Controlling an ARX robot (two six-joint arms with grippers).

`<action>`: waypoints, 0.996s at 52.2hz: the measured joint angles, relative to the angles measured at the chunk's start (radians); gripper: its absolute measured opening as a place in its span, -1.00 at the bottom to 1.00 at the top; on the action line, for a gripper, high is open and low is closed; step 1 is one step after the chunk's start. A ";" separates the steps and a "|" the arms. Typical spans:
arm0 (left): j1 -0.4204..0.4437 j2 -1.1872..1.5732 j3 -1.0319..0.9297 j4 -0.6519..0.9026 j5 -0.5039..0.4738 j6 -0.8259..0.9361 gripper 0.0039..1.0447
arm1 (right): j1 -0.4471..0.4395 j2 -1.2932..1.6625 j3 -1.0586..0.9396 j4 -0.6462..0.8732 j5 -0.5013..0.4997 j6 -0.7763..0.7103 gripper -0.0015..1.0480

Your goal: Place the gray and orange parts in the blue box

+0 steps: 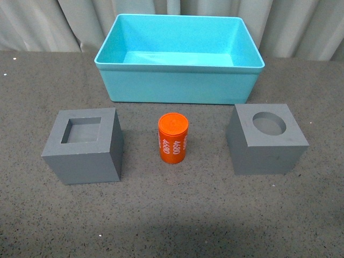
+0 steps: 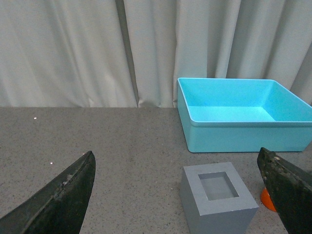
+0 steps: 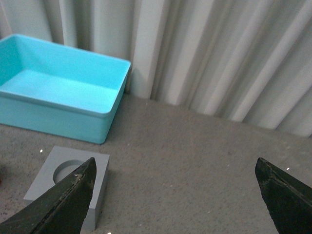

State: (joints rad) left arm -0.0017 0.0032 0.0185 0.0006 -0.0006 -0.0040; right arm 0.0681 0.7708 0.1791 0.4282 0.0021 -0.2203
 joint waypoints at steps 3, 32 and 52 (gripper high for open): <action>0.000 0.000 0.000 0.000 0.000 0.000 0.88 | 0.010 0.128 0.048 0.001 0.000 0.017 0.81; 0.000 0.000 0.000 0.000 0.000 0.000 0.88 | 0.112 0.862 0.476 -0.242 0.009 0.182 0.81; 0.000 0.000 0.000 0.000 0.000 0.000 0.88 | 0.138 1.025 0.563 -0.262 0.033 0.245 0.64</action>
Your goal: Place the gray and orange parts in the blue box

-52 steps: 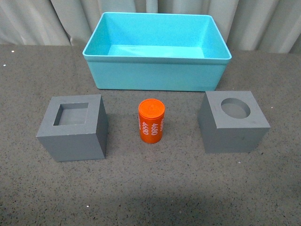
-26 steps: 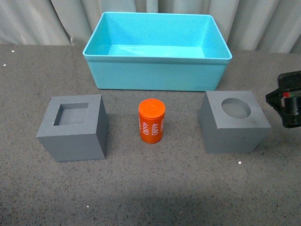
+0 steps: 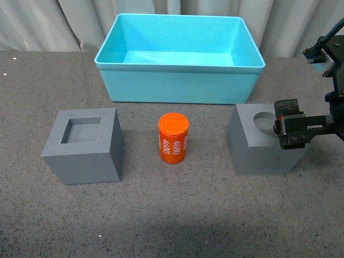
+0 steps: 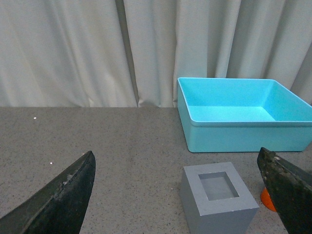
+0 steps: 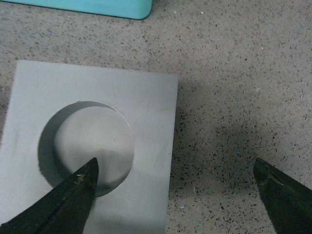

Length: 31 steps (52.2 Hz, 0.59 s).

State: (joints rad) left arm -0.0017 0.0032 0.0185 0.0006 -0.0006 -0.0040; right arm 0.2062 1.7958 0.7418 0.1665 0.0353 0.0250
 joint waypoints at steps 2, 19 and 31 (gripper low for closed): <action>0.000 0.000 0.000 0.000 0.000 0.000 0.88 | 0.002 0.008 0.006 -0.001 0.000 0.006 0.53; 0.000 0.000 0.000 0.000 0.000 0.000 0.88 | 0.010 0.033 0.035 -0.042 0.002 0.058 -0.36; 0.000 0.000 0.000 0.000 0.000 0.000 0.88 | -0.008 0.004 0.041 -0.083 -0.034 0.115 -0.66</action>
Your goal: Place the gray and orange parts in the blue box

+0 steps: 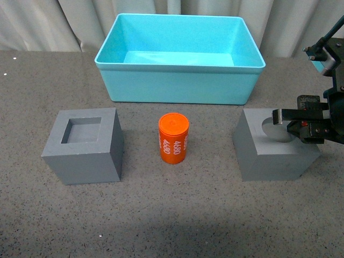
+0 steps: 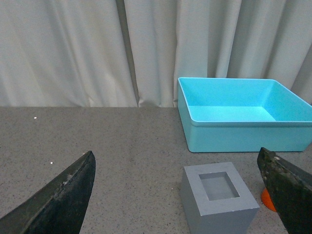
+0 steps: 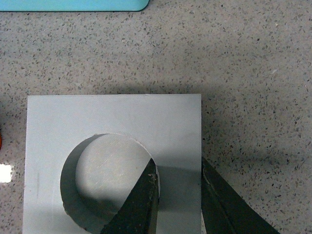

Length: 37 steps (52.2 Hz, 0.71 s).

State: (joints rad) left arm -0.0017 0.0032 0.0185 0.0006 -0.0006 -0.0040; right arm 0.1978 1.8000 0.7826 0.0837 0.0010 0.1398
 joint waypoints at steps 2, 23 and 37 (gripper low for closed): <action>0.000 0.000 0.000 0.000 0.000 0.000 0.88 | -0.002 -0.021 -0.012 0.001 -0.013 0.001 -0.67; 0.000 0.000 0.000 0.000 0.000 0.000 0.88 | 0.008 -0.206 0.202 -0.007 -0.095 -0.013 -0.68; 0.000 0.000 0.000 0.000 0.000 0.000 0.88 | 0.021 0.064 0.492 -0.043 -0.079 -0.012 -0.68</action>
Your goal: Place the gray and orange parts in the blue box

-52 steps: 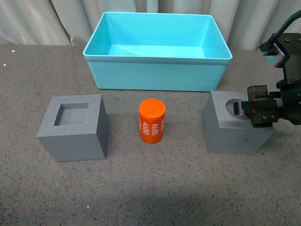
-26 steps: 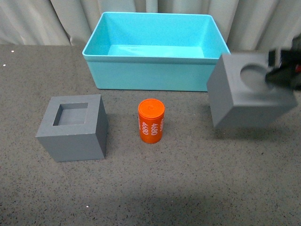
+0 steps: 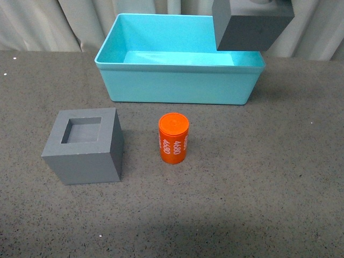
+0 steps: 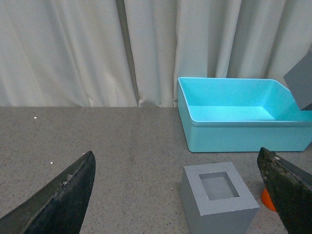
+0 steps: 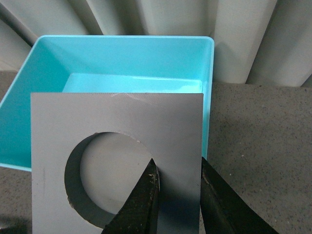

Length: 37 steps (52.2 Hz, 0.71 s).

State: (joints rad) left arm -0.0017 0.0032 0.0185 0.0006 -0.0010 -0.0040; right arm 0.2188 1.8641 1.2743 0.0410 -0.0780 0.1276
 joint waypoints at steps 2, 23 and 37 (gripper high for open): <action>0.000 0.000 0.000 0.000 0.000 0.000 0.88 | 0.002 0.042 0.042 -0.014 0.007 0.000 -0.68; 0.000 0.000 0.000 0.000 0.000 0.000 0.88 | 0.012 0.341 0.377 -0.238 0.027 0.011 -0.68; 0.000 0.000 0.000 0.000 0.000 0.000 0.88 | 0.009 0.421 0.439 -0.318 0.016 0.043 -0.68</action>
State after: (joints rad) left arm -0.0017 0.0032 0.0185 0.0006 -0.0010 -0.0040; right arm 0.2276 2.2848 1.7130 -0.2771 -0.0624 0.1703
